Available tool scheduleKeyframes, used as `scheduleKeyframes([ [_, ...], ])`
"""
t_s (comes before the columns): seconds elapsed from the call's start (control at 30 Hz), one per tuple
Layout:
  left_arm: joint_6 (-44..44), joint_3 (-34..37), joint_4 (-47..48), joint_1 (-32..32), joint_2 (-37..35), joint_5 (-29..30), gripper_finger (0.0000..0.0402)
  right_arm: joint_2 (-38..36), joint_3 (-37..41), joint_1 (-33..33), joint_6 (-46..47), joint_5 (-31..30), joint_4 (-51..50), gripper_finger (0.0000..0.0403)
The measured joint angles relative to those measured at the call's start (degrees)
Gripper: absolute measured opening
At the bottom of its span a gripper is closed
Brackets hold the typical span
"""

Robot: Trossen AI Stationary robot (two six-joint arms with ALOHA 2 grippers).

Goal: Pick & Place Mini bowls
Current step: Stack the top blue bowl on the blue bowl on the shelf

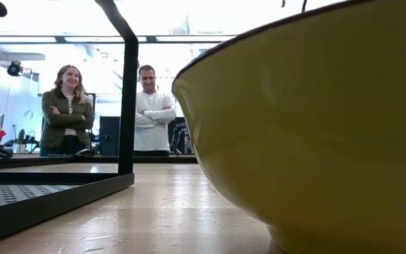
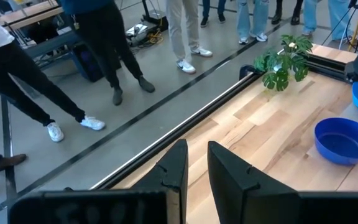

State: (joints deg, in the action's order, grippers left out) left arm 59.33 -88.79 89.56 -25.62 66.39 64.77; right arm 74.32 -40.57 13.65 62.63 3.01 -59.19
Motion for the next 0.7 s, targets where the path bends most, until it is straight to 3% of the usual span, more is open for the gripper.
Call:
scheduleKeyframes([
  [0.7,0.0,0.0,-0.55,0.04,0.0,-0.15,0.0055,0.02,3.46,0.0,-0.38,-0.64,0.93,0.0056],
])
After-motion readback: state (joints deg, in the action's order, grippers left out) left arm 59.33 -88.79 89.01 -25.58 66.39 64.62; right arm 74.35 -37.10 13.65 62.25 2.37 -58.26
